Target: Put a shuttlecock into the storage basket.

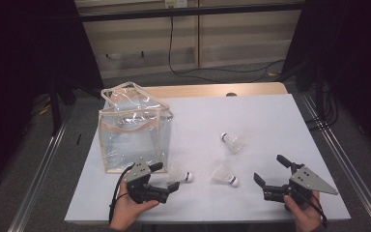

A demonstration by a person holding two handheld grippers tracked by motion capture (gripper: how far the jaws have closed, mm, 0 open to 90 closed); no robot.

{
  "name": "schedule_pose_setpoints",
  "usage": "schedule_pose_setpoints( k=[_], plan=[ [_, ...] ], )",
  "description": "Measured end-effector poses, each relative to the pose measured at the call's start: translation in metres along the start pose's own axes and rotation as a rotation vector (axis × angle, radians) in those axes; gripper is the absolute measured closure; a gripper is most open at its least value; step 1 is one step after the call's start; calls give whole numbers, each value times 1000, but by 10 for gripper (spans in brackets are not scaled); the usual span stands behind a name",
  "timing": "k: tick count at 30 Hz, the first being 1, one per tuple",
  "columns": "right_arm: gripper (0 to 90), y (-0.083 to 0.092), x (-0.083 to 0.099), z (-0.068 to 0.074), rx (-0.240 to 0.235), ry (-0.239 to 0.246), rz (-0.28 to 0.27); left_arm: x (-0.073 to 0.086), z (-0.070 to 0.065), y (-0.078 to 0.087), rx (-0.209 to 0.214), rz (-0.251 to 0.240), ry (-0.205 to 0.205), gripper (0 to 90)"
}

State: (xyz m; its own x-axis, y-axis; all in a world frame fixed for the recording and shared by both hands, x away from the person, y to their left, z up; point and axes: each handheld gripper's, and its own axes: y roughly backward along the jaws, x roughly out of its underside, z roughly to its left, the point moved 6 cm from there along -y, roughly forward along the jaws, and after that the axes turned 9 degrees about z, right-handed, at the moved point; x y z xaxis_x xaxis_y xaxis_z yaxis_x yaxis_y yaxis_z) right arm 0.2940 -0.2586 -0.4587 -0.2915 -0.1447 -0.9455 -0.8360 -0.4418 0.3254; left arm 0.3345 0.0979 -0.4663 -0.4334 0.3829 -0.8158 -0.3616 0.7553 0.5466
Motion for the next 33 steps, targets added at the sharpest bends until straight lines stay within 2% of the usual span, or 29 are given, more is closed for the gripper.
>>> schedule_pose_setpoints(
  k=[8, 14, 22, 27, 33],
  plan=[
    [6, 0, 0, 0, -1, 0, 1, 3, -1, -3, 24, 40, 0, 96],
    [7, 0, 0, 1, -5, 0, -1, 3, 0, -4, 43, 52, 17, 137],
    [7, -1, 0, 1, -1, 5, 0, 5, -2, -8, 61, 87, 2, 208],
    [7, 0, 0, 1, -4, 8, 0, 6, -1, -10, 62, 104, 12, 251],
    [7, 0, 0, 1, -5, 9, 1, 7, -1, -13, 54, 118, -3, 286]
  ],
)
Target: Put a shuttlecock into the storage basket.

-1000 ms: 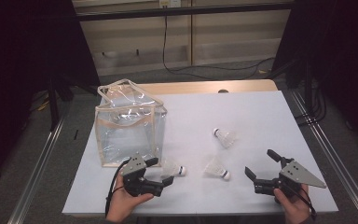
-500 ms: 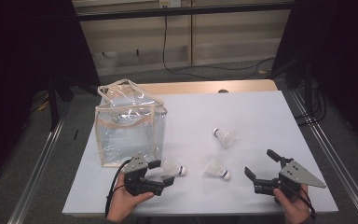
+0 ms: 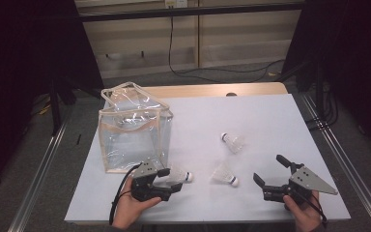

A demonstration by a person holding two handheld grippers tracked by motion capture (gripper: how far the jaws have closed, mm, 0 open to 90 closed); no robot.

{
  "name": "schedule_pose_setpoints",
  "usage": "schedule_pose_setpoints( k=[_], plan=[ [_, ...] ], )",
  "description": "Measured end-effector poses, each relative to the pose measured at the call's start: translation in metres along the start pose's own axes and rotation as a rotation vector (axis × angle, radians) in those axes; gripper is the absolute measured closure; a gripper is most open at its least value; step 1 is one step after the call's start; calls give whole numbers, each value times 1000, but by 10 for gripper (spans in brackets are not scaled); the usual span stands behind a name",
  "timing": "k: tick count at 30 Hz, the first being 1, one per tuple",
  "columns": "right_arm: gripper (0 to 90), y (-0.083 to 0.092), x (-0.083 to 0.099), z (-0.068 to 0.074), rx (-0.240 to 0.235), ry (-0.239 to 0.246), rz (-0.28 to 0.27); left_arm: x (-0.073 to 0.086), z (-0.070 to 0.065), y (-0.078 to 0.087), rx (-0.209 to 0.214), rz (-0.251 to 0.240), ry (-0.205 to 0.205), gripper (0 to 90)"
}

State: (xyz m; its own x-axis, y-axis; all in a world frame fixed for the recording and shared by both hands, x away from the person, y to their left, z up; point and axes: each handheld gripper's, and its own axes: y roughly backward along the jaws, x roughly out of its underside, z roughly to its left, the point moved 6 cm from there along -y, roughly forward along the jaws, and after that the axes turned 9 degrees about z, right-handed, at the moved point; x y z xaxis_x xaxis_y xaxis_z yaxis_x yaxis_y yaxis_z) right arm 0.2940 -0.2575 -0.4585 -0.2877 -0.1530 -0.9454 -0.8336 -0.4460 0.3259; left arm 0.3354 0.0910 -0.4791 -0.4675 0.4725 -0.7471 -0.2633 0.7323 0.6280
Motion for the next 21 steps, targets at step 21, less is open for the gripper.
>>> schedule_pose_setpoints(
  k=[21],
  plan=[
    [10, 0, -1, 0, 2, 3, -8, -3, 1, -7, -11, 48, 6, 436]
  ],
)
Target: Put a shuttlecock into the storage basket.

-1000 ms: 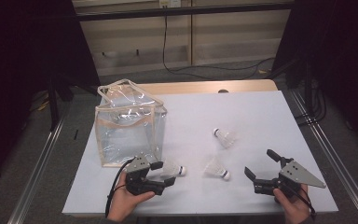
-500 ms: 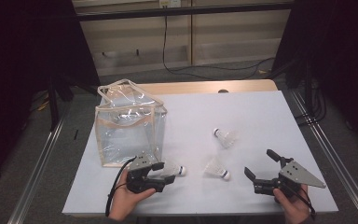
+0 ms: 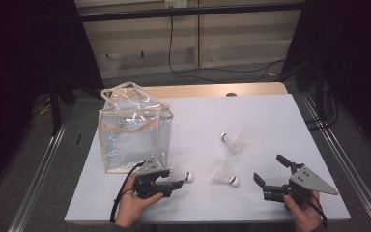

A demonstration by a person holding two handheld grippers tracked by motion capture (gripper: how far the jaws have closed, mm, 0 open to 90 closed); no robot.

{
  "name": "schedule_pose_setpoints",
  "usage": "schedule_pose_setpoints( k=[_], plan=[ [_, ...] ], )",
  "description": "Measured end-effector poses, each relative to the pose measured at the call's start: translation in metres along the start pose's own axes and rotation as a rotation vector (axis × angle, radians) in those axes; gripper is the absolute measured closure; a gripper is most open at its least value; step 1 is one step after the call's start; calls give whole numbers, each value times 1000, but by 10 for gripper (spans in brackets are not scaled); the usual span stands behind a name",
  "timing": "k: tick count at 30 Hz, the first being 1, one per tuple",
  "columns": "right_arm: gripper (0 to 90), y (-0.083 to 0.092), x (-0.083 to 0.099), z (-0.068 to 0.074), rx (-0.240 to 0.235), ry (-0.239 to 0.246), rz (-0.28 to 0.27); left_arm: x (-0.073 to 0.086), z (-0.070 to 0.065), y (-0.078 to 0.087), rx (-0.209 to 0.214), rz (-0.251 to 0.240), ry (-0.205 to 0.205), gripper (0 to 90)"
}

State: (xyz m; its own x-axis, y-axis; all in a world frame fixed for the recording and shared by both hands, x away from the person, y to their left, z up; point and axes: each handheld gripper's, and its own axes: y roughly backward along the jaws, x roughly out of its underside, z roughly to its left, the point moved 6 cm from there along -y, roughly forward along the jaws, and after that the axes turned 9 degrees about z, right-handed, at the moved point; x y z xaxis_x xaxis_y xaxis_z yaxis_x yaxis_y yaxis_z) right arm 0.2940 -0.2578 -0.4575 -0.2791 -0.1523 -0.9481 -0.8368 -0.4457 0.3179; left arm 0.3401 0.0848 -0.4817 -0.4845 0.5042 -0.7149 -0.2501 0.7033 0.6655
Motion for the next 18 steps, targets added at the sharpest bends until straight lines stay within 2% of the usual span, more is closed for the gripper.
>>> schedule_pose_setpoints(
  k=[7, 9, 14, 18],
  plan=[
    [11, 0, 0, 1, 0, 2, 0, 0, 1, -1, 10, 22, 47, 478],
    [11, 0, 0, 0, 0, 2, 1, -1, 2, -1, 2, 24, 48, 510],
    [11, 0, 0, 0, -1, 3, -1, -2, 0, -4, 21, 36, 54, 559],
    [12, 0, 0, 1, -3, 2, -2, -2, 0, -6, 11, 61, 66, 597]
  ],
)
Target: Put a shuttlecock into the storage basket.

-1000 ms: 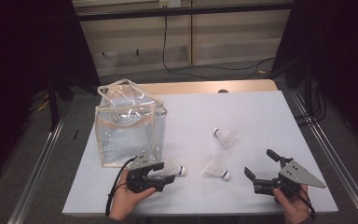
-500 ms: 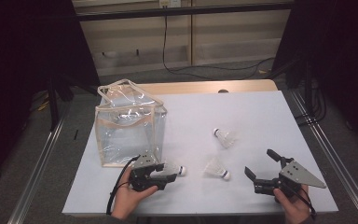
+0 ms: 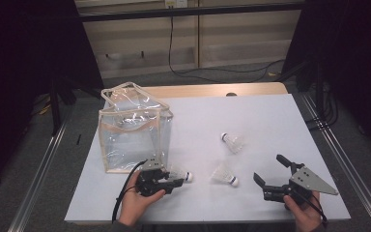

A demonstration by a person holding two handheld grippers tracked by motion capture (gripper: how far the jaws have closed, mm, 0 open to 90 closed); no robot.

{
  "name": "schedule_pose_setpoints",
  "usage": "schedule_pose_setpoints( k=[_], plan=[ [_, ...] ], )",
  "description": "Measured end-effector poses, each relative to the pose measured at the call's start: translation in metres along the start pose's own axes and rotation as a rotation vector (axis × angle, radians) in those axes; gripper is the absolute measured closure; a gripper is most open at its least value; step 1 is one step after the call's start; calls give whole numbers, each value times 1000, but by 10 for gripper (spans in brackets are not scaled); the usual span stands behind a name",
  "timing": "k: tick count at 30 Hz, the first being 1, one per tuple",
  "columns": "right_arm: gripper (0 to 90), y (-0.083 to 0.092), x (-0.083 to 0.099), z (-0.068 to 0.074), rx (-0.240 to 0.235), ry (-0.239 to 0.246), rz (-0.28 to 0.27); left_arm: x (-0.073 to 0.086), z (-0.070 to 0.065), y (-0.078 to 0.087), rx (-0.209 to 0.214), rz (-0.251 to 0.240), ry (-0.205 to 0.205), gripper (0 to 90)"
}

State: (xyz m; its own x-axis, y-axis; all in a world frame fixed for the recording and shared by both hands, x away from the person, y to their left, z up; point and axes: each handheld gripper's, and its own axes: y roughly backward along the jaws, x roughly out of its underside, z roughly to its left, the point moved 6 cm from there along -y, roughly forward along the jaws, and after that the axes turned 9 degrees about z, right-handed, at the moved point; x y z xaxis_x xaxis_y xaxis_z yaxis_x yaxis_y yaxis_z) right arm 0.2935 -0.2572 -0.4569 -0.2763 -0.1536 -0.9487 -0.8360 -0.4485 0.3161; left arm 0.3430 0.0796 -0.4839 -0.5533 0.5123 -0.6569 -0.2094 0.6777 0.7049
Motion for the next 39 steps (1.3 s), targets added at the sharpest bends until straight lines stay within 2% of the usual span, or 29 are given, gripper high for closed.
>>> schedule_pose_setpoints(
  k=[14, 39],
  plan=[
    [12, 0, 0, 0, 2, 3, 1, -2, 0, -4, 24, 21, 28, 675],
    [12, 1, -1, -1, 7, 4, -7, -5, -3, -8, 50, 38, 23, 805]
  ],
)
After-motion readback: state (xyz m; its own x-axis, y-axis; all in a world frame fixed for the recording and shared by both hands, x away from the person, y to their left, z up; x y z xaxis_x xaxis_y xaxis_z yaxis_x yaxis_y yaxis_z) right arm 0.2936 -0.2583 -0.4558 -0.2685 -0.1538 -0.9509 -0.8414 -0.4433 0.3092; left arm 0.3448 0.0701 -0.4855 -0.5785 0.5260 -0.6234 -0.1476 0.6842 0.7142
